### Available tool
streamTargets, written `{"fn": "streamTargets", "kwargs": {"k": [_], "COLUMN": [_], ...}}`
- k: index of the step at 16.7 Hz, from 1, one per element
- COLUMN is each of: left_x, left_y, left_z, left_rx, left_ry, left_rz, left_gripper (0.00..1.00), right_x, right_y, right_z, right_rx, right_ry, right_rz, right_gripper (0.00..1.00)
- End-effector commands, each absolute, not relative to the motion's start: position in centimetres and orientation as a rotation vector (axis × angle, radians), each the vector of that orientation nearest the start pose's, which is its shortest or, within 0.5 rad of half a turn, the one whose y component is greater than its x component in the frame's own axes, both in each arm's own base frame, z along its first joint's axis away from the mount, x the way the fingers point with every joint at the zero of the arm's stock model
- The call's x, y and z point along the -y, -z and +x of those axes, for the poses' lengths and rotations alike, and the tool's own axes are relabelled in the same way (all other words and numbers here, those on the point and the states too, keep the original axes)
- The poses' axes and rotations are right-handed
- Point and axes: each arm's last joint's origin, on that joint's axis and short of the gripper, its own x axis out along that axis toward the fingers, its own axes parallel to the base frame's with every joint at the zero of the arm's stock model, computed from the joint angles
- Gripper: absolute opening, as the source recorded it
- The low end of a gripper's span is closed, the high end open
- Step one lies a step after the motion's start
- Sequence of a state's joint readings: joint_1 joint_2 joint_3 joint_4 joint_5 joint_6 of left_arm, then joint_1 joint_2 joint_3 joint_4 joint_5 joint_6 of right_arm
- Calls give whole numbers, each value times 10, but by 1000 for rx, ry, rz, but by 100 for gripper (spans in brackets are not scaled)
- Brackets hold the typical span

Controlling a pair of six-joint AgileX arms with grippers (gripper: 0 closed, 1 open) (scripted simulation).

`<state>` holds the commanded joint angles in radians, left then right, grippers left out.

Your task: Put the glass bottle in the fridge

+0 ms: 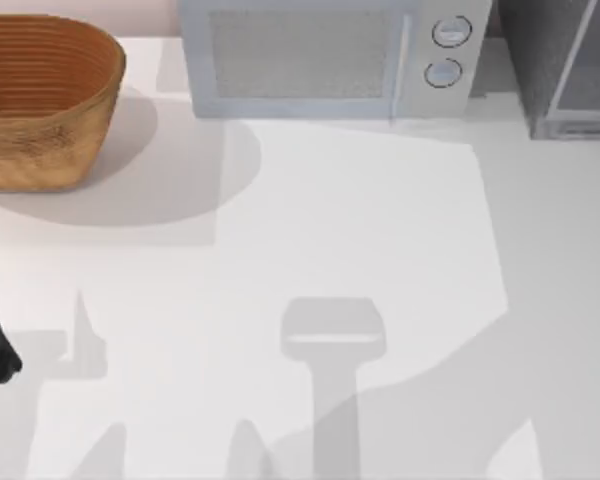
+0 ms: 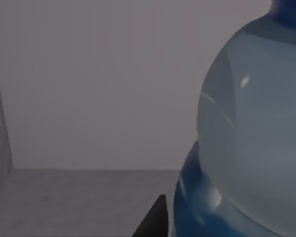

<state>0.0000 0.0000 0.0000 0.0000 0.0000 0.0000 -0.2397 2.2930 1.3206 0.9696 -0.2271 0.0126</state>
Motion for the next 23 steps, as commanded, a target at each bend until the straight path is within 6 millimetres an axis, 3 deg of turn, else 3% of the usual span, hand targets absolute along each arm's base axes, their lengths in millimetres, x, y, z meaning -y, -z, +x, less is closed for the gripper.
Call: {"fn": "streamTargets", "kwargs": {"k": [6, 11, 23], "left_x": [1, 1, 1], "left_y": [-160, -160, -160], "left_z": [106, 106, 106], "left_rx": [0, 0, 0], "left_ry": [0, 0, 0], "left_rz": [0, 0, 0], "left_gripper": [100, 100, 100], "right_x": [102, 102, 102], "right_y": [-130, -129, -129], "right_z": [502, 504, 504], "right_rx": [-3, -9, -9], "right_ry": [-13, -10, -10], "right_rz": [3, 5, 5], "right_gripper": [1, 1, 91]}}
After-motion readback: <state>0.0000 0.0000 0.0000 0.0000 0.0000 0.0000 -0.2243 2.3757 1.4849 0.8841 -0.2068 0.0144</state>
